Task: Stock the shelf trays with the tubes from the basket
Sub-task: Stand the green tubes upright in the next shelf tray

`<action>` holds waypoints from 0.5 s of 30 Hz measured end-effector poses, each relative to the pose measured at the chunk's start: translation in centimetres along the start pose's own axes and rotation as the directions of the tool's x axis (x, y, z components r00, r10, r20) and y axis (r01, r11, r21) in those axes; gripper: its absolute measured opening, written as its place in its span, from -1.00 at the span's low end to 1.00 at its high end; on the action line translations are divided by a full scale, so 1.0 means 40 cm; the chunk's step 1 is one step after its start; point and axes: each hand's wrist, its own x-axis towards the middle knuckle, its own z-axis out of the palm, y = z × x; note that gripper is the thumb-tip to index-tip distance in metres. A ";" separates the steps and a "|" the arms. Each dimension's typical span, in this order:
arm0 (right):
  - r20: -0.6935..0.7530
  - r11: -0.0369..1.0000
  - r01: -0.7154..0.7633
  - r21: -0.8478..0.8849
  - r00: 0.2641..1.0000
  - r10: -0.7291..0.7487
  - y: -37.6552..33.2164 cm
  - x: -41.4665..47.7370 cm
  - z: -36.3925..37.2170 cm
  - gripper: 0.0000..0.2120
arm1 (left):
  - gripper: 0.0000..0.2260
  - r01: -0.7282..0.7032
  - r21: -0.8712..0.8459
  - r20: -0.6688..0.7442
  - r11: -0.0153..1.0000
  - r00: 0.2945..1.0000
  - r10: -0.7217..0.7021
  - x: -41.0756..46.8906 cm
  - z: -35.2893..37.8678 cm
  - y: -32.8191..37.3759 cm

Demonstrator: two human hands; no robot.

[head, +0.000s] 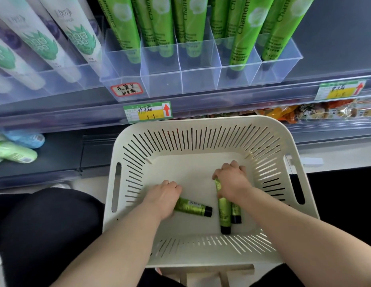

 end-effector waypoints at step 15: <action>-0.078 0.812 0.001 0.583 0.995 0.055 0.009 -0.072 -0.066 -0.67 | -0.69 0.205 -0.008 -0.015 0.979 0.979 -0.206 -0.008 -0.009 -0.014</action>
